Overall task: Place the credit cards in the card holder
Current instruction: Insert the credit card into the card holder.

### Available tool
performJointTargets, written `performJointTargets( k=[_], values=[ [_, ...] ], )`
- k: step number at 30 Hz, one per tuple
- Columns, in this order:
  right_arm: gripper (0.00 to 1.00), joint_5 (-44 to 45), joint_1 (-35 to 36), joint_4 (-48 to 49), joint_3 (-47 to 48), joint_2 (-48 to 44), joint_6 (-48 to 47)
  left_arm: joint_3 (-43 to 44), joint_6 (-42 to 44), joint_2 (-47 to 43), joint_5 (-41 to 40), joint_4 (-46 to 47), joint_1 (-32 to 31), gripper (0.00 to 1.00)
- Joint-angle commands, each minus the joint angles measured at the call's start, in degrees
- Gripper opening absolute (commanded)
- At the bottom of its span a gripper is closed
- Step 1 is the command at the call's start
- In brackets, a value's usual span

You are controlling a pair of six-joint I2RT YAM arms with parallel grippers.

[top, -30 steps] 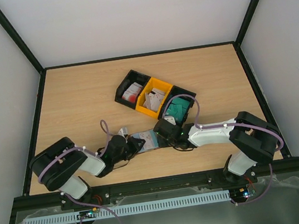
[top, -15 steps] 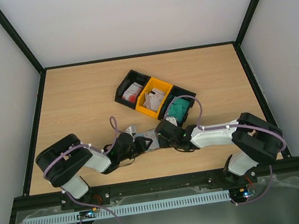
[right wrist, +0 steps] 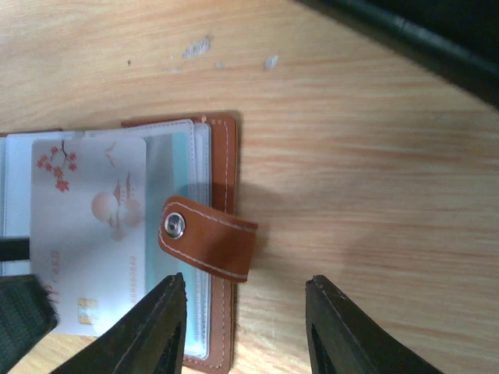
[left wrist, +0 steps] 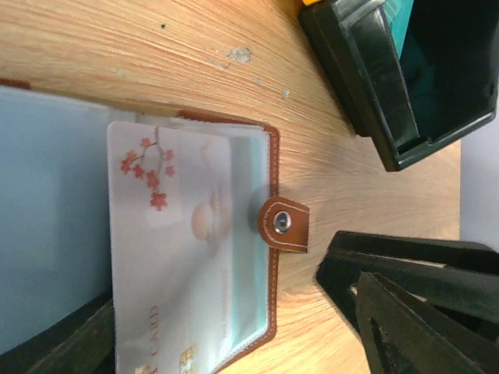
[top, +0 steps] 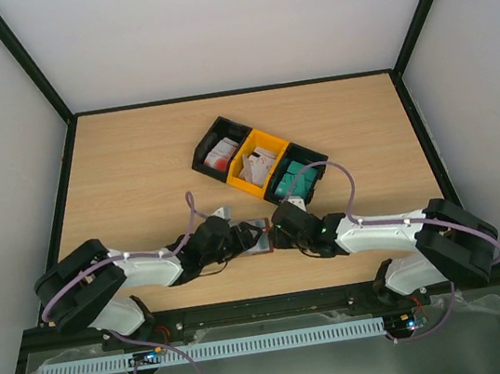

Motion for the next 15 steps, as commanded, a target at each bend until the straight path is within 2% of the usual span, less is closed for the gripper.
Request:
performJointTargets(
  k=[1,5,12,15],
  values=[
    [0.42,-4.2,0.4,3.5,-2.8,-0.2,-0.2,3.0,-3.0,-4.4,-0.9,-14.5,-1.0,0.8],
    [0.42,-8.1,0.4,8.5,-5.7,-0.6,1.3,5.2,-4.7,-6.1,-2.2,-21.1,-1.1,0.87],
    [0.43,-8.9,0.4,9.7,-7.0,-1.7,1.8,10.3,-4.9,-7.3,-3.0,-32.7,-1.6,0.95],
    [0.42,-9.4,0.4,10.2,-7.2,-1.8,1.8,10.8,-4.6,-8.2,-4.5,-35.9,-1.6,0.95]
  ],
)
